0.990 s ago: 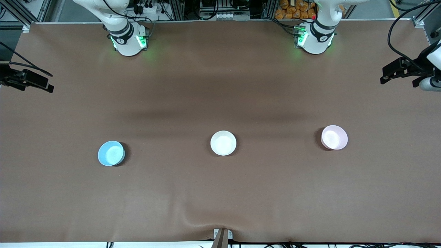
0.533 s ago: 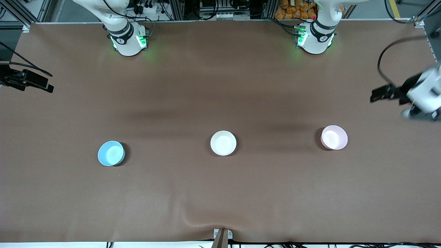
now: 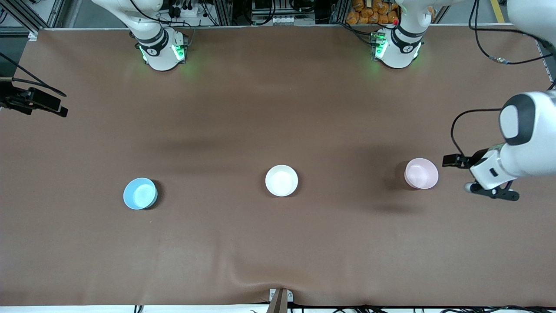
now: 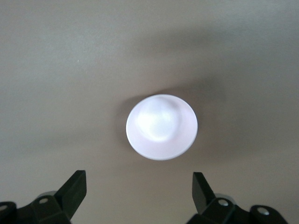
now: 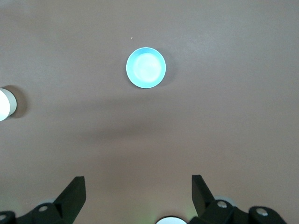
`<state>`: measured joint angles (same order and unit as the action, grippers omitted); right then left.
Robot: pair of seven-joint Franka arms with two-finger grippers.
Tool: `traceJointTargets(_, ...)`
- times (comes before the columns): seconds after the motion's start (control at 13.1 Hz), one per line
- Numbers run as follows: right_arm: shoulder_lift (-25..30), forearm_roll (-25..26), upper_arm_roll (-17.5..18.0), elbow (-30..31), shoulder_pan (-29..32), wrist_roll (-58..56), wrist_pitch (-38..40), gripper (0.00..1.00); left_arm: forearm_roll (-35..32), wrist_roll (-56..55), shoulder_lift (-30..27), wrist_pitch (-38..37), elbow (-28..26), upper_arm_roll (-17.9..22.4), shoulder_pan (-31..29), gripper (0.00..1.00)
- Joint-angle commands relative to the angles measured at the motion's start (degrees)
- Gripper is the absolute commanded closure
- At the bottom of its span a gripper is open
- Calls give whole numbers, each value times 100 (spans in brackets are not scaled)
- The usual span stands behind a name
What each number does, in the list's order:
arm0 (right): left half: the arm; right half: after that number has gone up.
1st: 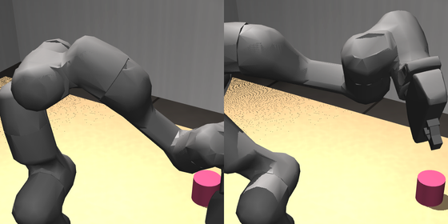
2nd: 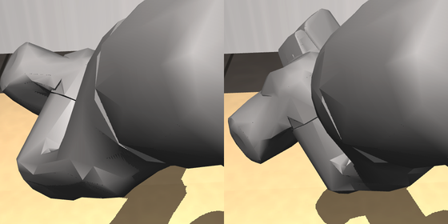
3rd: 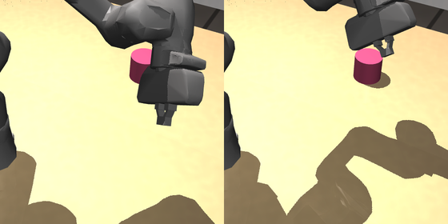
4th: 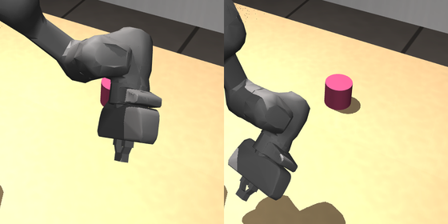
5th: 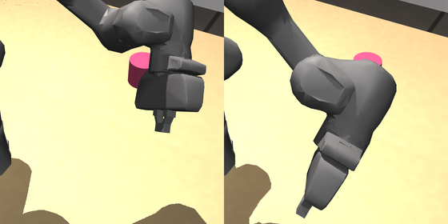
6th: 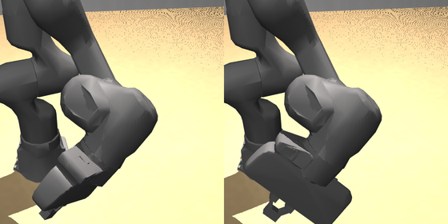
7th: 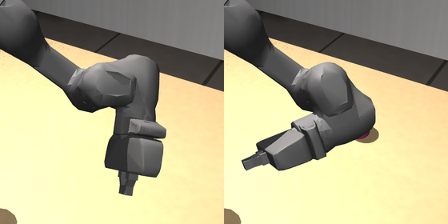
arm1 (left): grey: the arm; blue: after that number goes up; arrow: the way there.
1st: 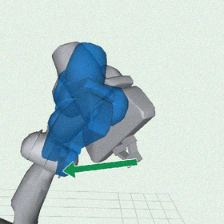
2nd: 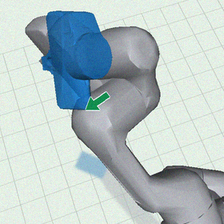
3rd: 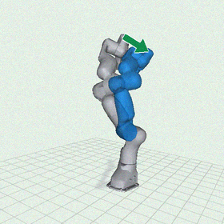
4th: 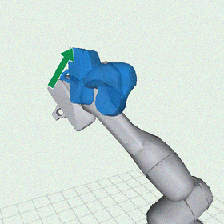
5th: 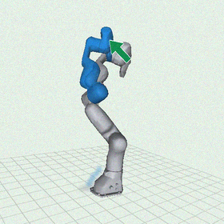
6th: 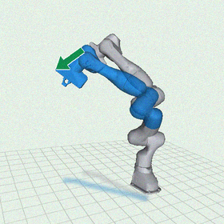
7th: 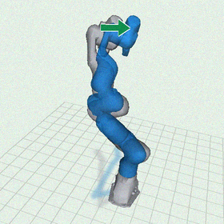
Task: Stack pink and blue bowls on white bowl
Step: 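Move the left gripper down over the pink bowl rim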
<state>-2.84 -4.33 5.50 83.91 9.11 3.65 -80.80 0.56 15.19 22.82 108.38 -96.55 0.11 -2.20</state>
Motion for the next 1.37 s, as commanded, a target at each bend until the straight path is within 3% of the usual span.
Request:
traceJointTargets(0.0, 29, -76, 13, 29, 38, -57, -23, 0, -48, 186, 397, 612, -117, -63, -131, 0)
traceJointTargets(0.23, 29, -76, 13, 29, 38, -58, -23, 0, -12, 186, 486, 1078, -512, -63, -140, 0)
traceJointTargets(0.46, 20, -76, 4, 29, 38, -57, -23, 0, -12, 177, 653, 1221, -557, -63, -114, 6)
traceJointTargets(0.76, 20, -76, 13, 20, 38, -58, -23, 0, -83, 457, 820, 1483, -610, -63, -184, 33)
traceJointTargets(1.14, 20, -76, 4, 20, 38, -66, -32, 0, -92, 599, 847, 1932, -935, -63, -308, 49)
traceJointTargets(1.29, 11, -76, 13, 20, 38, -57, -32, 0, -83, 591, 847, 1941, -970, -63, -281, 72)
